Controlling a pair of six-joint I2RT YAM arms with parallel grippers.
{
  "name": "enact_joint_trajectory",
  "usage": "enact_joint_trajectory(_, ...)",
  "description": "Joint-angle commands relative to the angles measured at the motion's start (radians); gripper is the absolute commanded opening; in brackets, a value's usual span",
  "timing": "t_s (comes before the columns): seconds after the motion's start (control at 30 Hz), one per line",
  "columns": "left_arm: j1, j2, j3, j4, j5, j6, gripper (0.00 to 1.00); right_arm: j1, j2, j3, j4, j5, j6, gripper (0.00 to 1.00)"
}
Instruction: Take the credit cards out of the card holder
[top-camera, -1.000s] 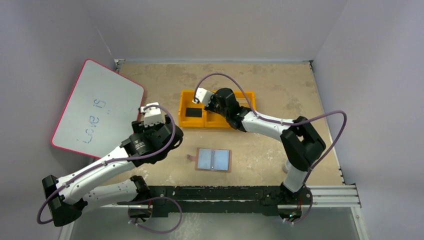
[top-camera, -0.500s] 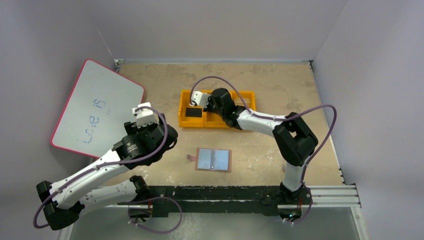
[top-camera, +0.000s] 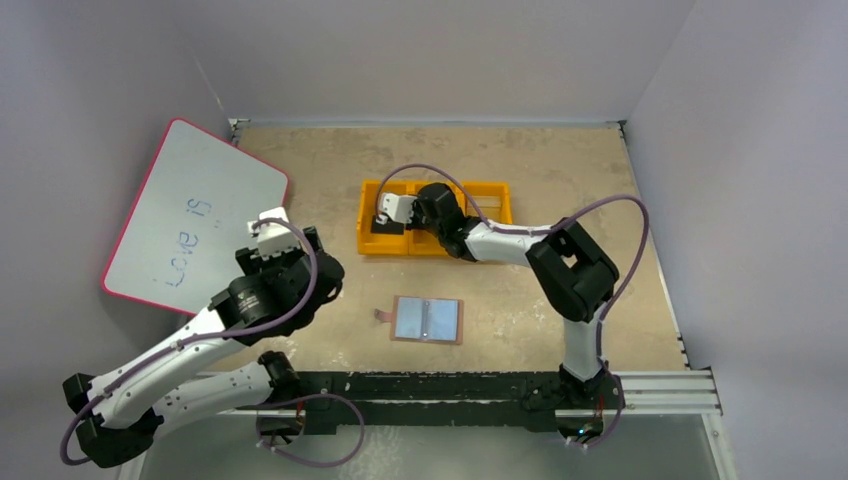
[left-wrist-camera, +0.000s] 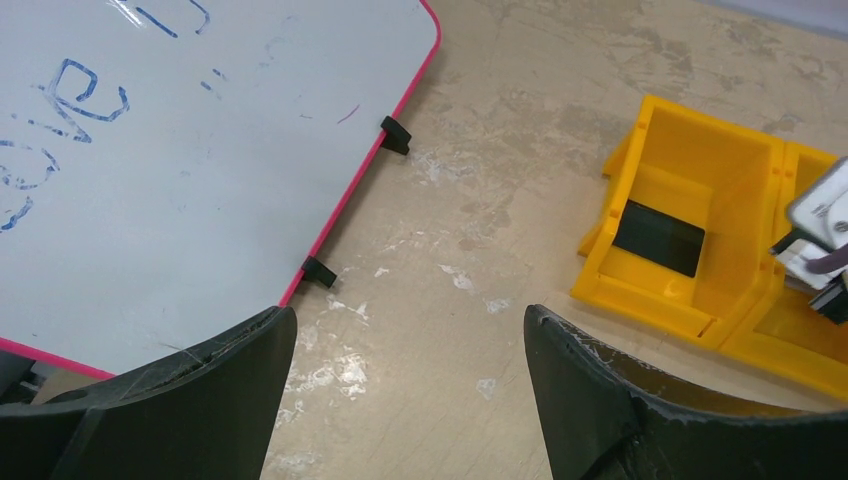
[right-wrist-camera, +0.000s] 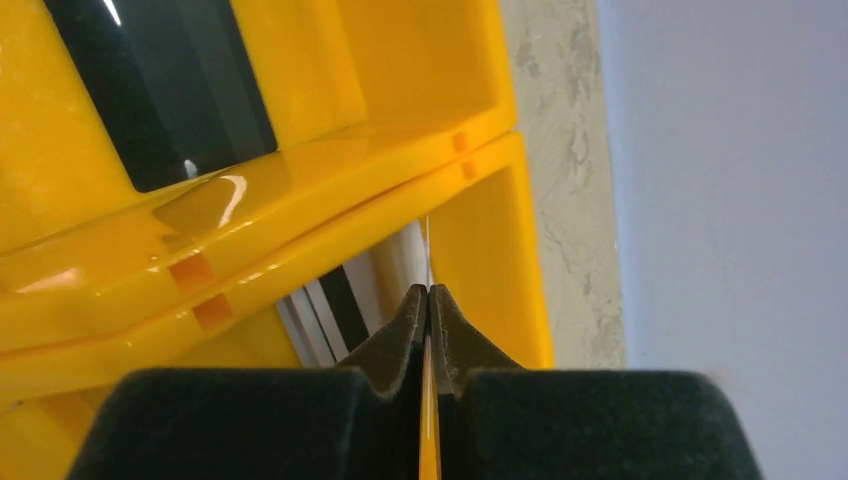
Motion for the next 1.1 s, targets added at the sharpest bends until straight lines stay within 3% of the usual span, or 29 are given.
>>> enact_joint_trajectory(0.0, 0.002, -0.027, 0.038, -0.007, -0.04, -0.02, 0.84, -0.002, 0.026, 0.027, 0.081, 0.014, -0.042, 0.04)
enact_joint_trajectory(0.2, 0.003, -0.03, 0.034, 0.0, -0.035, -0.015, 0.84, -0.002, 0.043, 0.039, 0.11, 0.035, -0.065, 0.11)
enact_joint_trajectory(1.07, 0.002, -0.003, 0.034, 0.006, -0.026, -0.007, 0.85, -0.043, -0.001, -0.025, 0.099, -0.116, -0.131, 0.16)
